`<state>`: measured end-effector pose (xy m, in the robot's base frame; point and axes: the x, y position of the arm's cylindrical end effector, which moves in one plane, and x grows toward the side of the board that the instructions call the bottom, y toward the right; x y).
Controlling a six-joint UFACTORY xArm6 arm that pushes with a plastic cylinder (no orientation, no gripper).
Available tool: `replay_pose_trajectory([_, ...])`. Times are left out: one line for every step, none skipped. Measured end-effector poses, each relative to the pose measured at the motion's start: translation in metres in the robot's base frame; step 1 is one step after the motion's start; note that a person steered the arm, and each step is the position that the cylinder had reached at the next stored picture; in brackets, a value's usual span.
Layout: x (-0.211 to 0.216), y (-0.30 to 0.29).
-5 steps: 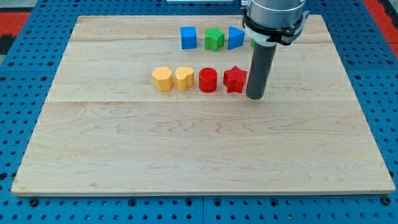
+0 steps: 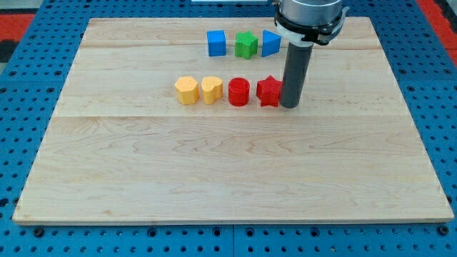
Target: Nudge the red star
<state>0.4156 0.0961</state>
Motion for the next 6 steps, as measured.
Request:
replay_pose_trajectory([0.003, 0.0])
replay_pose_trajectory([0.019, 0.0])
replay_pose_trajectory([0.026, -0.001])
replay_pose_trajectory([0.022, 0.003])
replay_pose_trajectory([0.007, 0.003])
replay_pose_trajectory([-0.001, 0.003])
